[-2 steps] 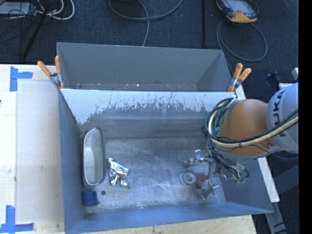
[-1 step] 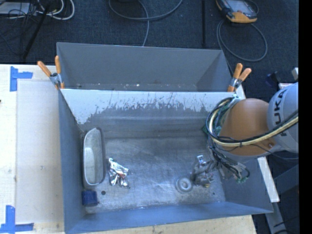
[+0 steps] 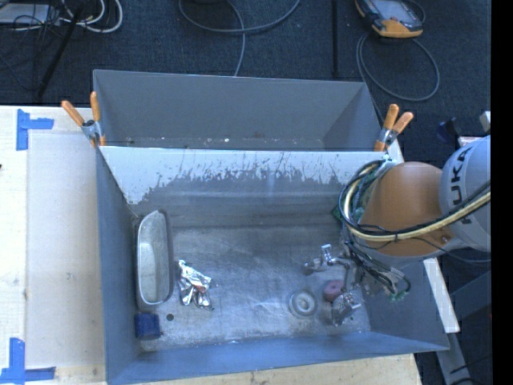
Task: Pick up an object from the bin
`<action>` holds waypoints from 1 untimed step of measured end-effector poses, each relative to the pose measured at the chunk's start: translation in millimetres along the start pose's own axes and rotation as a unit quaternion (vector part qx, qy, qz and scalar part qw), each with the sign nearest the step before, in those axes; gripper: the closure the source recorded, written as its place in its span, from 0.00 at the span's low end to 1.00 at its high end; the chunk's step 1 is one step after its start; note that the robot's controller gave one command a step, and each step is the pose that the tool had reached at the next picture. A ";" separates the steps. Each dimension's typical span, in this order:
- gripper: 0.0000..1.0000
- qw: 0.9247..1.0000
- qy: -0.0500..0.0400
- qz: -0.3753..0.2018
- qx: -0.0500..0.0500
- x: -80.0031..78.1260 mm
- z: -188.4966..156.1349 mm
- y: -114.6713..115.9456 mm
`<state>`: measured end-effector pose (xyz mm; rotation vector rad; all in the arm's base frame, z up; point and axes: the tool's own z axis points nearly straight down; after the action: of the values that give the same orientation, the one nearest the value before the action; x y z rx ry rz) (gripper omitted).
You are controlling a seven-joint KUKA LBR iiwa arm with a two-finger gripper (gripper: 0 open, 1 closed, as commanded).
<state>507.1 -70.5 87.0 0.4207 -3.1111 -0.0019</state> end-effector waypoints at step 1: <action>0.00 0.995 -0.001 -0.101 0.001 -25.8 8.1 -35.1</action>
Offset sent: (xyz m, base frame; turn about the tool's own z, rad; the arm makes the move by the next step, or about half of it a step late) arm 0.0337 -0.0272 -0.0077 -0.2047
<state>541.2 -97.5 78.7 0.7336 -3.0555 0.0001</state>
